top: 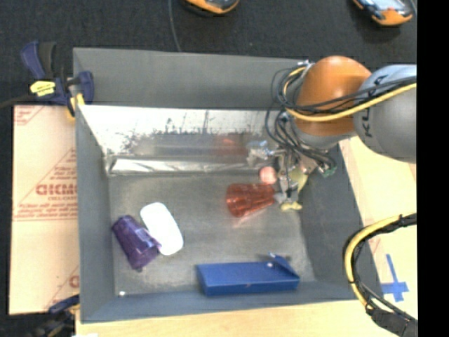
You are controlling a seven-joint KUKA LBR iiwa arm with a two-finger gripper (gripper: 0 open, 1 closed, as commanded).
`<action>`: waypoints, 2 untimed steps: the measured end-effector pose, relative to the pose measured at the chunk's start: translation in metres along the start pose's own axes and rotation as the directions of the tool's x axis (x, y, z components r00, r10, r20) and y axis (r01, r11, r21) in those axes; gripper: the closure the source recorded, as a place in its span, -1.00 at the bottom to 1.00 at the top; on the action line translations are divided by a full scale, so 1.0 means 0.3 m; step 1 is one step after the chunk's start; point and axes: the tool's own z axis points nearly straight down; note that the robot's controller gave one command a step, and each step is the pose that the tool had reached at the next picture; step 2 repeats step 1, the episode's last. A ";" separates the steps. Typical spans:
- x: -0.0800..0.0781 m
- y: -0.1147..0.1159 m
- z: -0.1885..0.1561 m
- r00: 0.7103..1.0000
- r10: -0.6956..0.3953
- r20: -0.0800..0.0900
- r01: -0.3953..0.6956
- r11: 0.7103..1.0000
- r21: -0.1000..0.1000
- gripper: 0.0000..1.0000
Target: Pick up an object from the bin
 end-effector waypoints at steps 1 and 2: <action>-0.044 0.019 -0.009 0.994 -0.107 0.004 0.107 0.994 0.002 -1.00; -0.044 0.019 -0.009 0.994 -0.107 0.004 0.107 0.994 0.002 -1.00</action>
Offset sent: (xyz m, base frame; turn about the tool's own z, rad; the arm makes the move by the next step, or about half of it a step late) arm -0.0020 0.0099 -0.0225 -0.0703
